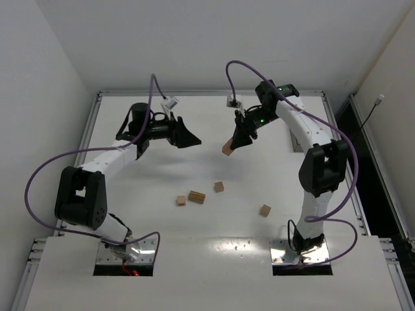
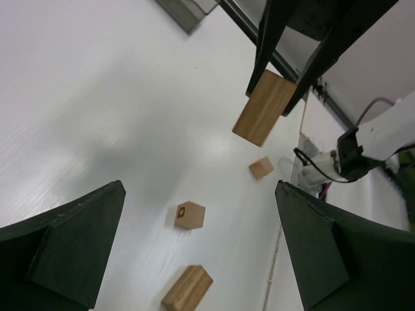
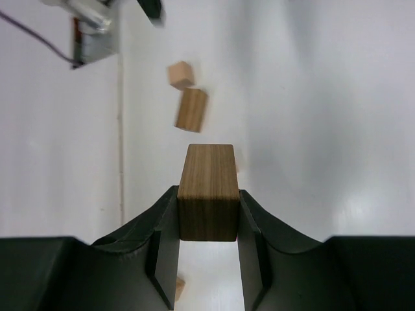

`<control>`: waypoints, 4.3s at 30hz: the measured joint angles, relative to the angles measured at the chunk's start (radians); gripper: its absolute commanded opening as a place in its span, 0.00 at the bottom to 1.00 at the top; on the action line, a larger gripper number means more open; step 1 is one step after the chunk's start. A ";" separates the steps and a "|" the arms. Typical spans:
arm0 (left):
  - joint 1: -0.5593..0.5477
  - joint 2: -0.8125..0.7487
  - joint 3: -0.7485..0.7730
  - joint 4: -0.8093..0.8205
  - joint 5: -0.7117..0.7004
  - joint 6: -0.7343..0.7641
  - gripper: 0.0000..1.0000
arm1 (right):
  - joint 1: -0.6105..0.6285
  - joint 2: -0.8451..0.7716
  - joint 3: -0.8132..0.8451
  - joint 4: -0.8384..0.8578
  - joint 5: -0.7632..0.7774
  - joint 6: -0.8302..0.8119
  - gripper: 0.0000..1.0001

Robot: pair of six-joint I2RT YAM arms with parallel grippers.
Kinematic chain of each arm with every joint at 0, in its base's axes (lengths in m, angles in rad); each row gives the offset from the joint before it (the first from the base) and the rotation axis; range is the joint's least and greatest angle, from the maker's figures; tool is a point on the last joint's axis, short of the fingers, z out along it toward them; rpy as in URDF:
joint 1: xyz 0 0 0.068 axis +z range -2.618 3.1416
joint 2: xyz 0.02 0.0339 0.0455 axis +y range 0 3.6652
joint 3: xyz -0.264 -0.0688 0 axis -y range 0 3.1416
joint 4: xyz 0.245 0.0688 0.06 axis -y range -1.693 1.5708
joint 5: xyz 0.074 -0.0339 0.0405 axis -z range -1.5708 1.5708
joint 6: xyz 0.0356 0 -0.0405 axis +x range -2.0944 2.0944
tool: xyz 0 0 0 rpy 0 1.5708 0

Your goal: Build the wood block tower

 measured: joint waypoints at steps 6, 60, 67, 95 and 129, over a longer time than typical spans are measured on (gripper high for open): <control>0.214 0.053 0.051 -0.064 0.092 -0.080 1.00 | 0.104 0.002 -0.010 0.230 0.328 0.206 0.00; 0.420 -0.060 0.153 -0.481 -0.373 0.130 1.00 | 0.427 0.206 -0.149 0.519 0.830 0.154 0.00; 0.420 -0.055 0.153 -0.482 -0.373 0.130 1.00 | 0.427 0.207 -0.146 0.515 0.828 0.140 0.02; 0.420 -0.039 0.153 -0.487 -0.373 0.131 1.00 | 0.420 0.207 -0.146 0.533 0.837 0.133 0.66; 0.180 -0.123 0.188 -0.865 -0.368 0.718 0.95 | 0.053 -0.625 -0.429 0.587 0.819 0.280 0.88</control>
